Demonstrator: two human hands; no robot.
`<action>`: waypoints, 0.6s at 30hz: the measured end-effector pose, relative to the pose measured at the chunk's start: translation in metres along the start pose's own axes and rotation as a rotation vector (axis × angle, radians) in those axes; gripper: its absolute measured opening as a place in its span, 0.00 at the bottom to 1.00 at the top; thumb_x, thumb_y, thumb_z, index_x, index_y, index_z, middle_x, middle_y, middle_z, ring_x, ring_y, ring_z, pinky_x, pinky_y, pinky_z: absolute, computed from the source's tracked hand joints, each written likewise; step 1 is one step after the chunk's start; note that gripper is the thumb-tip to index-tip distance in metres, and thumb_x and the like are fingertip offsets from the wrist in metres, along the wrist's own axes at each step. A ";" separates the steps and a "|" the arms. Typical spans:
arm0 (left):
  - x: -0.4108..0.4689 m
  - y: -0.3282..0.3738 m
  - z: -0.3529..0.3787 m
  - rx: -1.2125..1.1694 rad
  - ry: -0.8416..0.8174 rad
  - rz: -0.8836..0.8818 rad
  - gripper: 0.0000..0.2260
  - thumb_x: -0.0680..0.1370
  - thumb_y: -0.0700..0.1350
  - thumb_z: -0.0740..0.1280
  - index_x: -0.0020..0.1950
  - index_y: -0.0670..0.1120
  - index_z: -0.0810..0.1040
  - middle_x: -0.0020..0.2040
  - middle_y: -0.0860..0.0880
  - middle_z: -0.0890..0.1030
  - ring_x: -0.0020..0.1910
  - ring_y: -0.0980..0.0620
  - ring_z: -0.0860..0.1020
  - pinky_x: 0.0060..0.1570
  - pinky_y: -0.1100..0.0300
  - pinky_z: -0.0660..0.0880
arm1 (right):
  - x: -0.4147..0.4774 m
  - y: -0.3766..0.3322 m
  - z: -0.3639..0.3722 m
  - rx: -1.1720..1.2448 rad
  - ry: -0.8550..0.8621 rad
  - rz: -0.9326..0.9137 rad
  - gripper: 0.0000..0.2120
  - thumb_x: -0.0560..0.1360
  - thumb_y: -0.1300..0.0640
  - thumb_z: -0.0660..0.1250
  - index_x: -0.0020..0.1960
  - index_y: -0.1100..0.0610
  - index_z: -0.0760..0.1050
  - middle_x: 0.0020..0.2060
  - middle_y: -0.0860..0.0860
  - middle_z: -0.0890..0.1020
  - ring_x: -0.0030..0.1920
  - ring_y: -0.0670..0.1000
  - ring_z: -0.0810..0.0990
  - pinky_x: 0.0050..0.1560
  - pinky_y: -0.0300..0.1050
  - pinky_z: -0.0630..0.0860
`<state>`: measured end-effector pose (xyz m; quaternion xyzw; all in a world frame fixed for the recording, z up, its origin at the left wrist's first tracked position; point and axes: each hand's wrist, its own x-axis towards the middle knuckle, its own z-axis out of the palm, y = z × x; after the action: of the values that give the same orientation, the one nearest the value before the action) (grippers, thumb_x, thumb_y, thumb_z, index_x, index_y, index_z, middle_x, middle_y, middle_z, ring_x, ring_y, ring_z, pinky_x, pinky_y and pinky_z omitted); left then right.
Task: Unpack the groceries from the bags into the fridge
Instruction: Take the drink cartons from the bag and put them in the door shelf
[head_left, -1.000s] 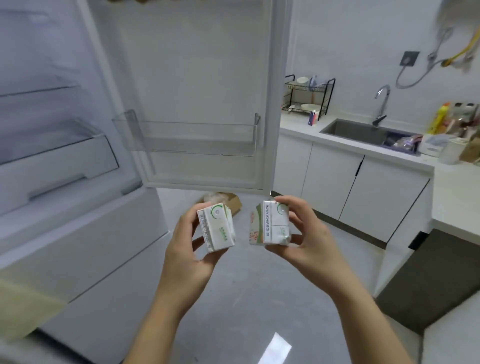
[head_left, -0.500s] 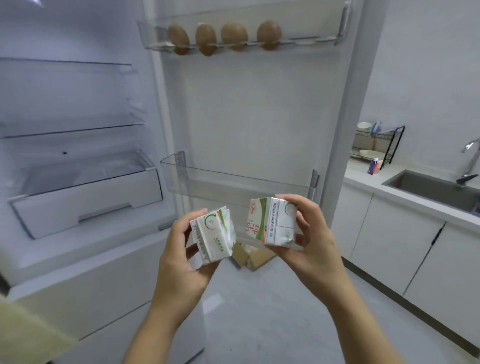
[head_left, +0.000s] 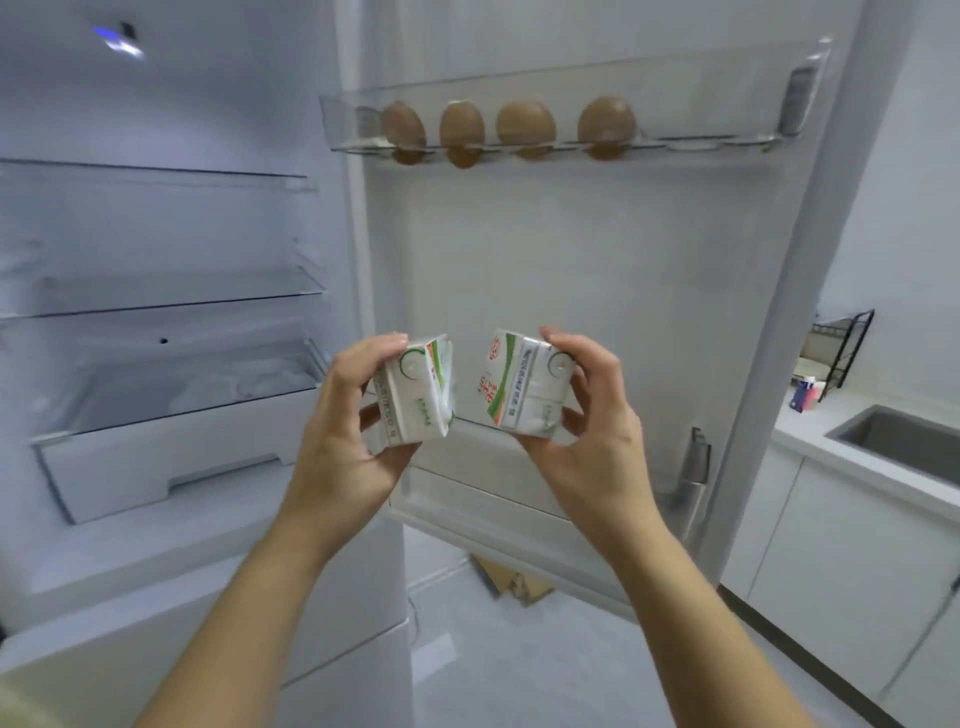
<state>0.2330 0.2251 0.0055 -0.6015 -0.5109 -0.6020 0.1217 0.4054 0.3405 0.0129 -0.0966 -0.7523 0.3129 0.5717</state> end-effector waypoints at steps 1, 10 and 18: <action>0.007 -0.009 -0.003 0.013 -0.011 -0.016 0.32 0.71 0.40 0.76 0.68 0.60 0.66 0.65 0.47 0.73 0.61 0.46 0.76 0.58 0.59 0.76 | 0.005 0.007 0.007 -0.060 -0.012 -0.008 0.35 0.68 0.68 0.76 0.64 0.43 0.65 0.64 0.43 0.74 0.63 0.38 0.74 0.58 0.34 0.75; 0.061 -0.082 -0.030 0.005 -0.235 -0.173 0.33 0.71 0.38 0.76 0.66 0.63 0.66 0.62 0.55 0.75 0.60 0.61 0.76 0.60 0.62 0.75 | 0.040 0.042 0.064 -0.325 -0.144 0.174 0.31 0.67 0.60 0.77 0.65 0.47 0.67 0.58 0.46 0.75 0.57 0.46 0.75 0.55 0.49 0.77; 0.110 -0.129 -0.042 0.045 -0.565 -0.297 0.30 0.71 0.44 0.75 0.67 0.61 0.65 0.58 0.59 0.77 0.54 0.59 0.79 0.58 0.58 0.77 | 0.064 0.048 0.089 -0.437 -0.316 0.458 0.30 0.67 0.52 0.78 0.63 0.49 0.66 0.49 0.40 0.77 0.49 0.44 0.79 0.54 0.46 0.77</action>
<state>0.0827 0.3026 0.0489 -0.6608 -0.6199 -0.4109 -0.1007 0.2929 0.3781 0.0231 -0.3329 -0.8395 0.2758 0.3291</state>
